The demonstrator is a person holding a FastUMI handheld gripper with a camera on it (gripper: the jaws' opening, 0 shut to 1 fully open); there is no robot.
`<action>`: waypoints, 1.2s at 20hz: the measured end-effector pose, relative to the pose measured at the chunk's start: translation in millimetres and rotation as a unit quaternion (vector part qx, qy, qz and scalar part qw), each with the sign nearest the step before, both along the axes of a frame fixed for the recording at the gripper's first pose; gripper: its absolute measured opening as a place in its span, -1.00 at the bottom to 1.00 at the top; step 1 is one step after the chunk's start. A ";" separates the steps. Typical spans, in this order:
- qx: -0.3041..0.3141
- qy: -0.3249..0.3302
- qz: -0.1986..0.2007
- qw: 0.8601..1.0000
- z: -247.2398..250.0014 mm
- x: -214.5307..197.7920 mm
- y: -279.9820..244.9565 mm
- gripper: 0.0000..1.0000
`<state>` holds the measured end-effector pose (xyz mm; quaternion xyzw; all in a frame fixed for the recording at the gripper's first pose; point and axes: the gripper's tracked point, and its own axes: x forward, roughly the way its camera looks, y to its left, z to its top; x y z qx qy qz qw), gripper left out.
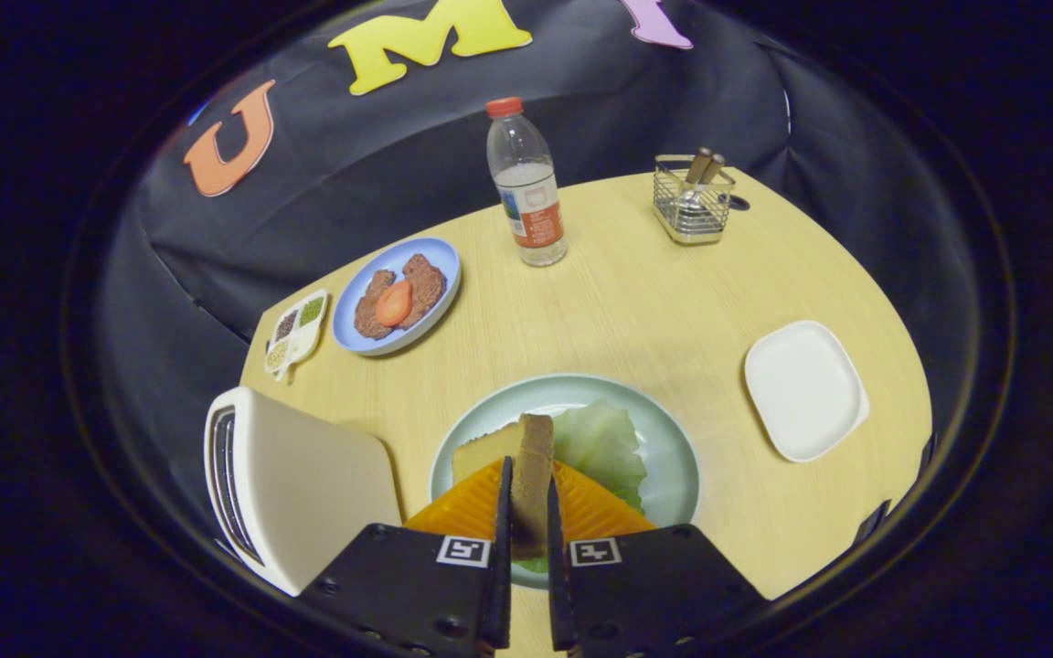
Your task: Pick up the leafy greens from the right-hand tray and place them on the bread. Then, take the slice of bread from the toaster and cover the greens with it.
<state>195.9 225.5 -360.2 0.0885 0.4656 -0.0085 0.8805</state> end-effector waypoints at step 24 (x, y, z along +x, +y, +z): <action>-0.032 0.002 0.084 0.996 12.5 -27.5 -33.0 0.78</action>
